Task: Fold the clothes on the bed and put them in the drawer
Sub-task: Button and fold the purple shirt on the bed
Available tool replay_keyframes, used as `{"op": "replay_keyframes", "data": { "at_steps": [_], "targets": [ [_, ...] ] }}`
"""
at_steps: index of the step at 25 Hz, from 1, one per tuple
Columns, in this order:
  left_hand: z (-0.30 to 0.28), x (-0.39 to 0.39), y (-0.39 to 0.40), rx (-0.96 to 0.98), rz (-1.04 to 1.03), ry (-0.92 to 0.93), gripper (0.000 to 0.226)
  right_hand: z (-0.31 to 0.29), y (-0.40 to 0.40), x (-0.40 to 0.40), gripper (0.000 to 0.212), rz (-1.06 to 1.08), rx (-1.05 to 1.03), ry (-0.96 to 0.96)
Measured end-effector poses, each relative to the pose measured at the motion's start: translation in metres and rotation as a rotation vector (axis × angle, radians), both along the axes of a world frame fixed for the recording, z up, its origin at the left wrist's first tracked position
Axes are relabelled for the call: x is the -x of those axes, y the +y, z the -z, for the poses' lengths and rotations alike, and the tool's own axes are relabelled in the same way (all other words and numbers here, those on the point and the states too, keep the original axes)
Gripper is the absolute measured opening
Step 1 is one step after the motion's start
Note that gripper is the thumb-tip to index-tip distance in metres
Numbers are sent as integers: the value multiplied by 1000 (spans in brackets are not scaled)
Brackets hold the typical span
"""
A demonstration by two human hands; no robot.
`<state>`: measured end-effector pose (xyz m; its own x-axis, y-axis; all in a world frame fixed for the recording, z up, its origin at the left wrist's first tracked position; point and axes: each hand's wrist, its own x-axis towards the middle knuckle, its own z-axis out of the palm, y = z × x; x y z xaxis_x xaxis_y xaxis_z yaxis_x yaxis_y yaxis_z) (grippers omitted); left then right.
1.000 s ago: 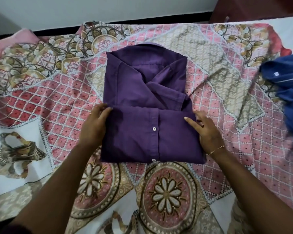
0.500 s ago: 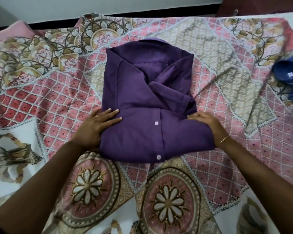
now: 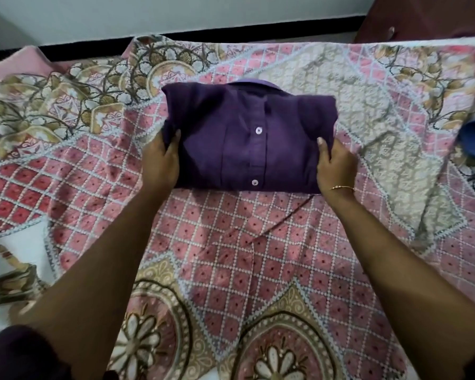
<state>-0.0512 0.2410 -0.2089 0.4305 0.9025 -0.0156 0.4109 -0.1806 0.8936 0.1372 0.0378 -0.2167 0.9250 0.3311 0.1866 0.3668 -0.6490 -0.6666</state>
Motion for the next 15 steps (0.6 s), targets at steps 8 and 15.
{"op": "replay_keyframes", "data": {
  "at_steps": [8,15],
  "targets": [
    [6,-63,40,-67,-155,446,48,-3,65,-58,35,68,233,181],
    [12,-66,40,70,-222,300,68,21,70,-53,59,-3,371,226]
  ]
}}
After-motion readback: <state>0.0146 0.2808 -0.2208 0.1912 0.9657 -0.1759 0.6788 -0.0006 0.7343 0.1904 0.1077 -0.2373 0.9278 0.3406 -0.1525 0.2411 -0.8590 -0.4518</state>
